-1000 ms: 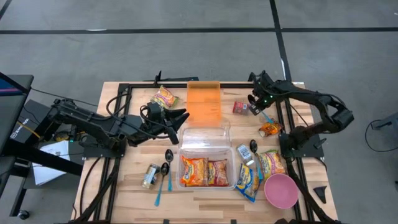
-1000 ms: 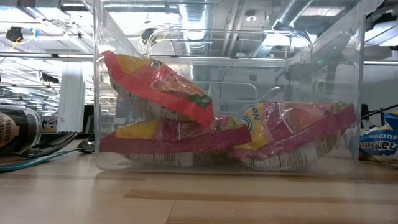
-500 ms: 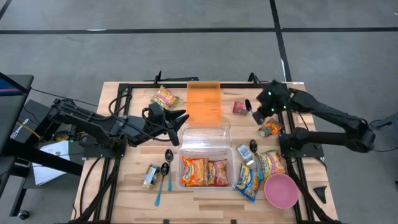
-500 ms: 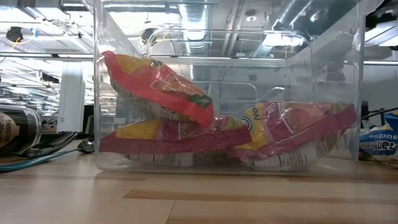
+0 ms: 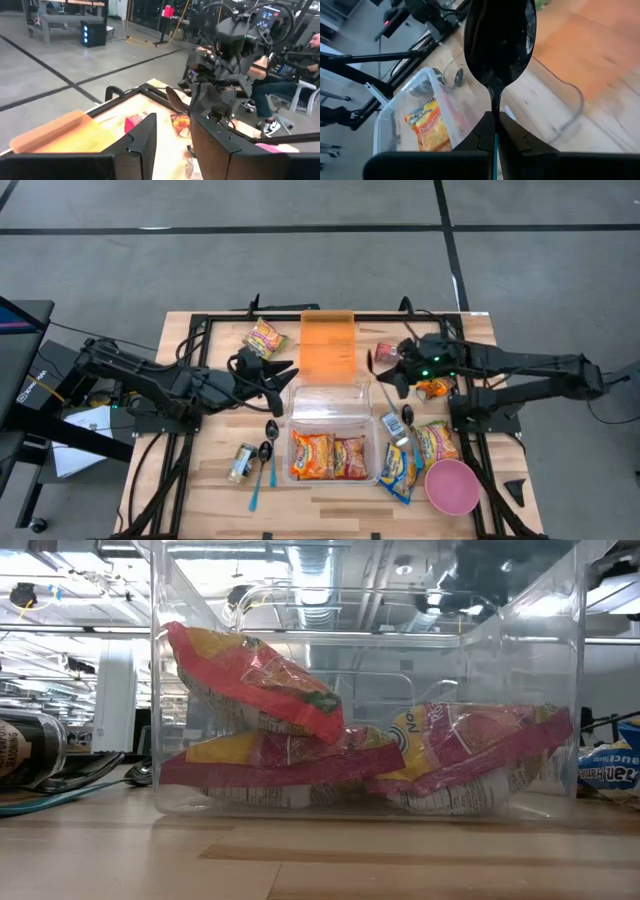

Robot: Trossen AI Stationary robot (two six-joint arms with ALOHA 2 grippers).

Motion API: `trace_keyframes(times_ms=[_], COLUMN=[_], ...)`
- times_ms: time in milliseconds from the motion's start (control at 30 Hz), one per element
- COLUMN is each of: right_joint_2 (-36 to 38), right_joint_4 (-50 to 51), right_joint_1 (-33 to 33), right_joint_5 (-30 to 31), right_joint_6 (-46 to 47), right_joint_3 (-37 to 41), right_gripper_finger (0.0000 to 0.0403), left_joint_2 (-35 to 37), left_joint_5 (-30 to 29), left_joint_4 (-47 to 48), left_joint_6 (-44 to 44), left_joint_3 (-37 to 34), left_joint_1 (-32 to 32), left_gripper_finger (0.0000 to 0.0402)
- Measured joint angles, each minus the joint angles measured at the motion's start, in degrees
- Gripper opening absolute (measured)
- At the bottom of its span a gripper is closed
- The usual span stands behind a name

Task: Pick & Place Food Item
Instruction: Put the blue spoon into the transparent bin

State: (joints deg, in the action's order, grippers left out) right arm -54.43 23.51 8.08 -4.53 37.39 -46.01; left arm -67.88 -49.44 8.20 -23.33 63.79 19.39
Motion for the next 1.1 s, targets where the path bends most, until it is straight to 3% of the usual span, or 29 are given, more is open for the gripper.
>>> trace_keyframes(times_ms=[433,600,867,1100], right_joint_2=[-23.64,-31.04,-37.9,-42.45], right_joint_4=[-4.06,1.09,6.95,6.75], right_joint_1=[-2.55,-1.61,-1.69,-2.5], right_joint_5=[1.62,1.59,0.72,-1.44], right_joint_6=[-18.08,-24.41,-27.48,-29.05], right_joint_3=[-19.36,-26.74,-27.75,-27.75], right_gripper_finger=[0.0,0.0,0.0,0.0], left_joint_2=[4.39,4.44,4.44,4.41], left_joint_5=[0.27,0.29,0.26,0.25], left_joint_4=[7.97,9.86,15.2,15.6], left_joint_6=[-3.12,-4.78,-11.45,-11.65], left_joint_3=[-0.04,0.0,0.0,0.0], left_joint_1=[3.65,4.93,6.22,6.28], left_gripper_finger=[0.0113,0.0113,0.0113,0.0113])
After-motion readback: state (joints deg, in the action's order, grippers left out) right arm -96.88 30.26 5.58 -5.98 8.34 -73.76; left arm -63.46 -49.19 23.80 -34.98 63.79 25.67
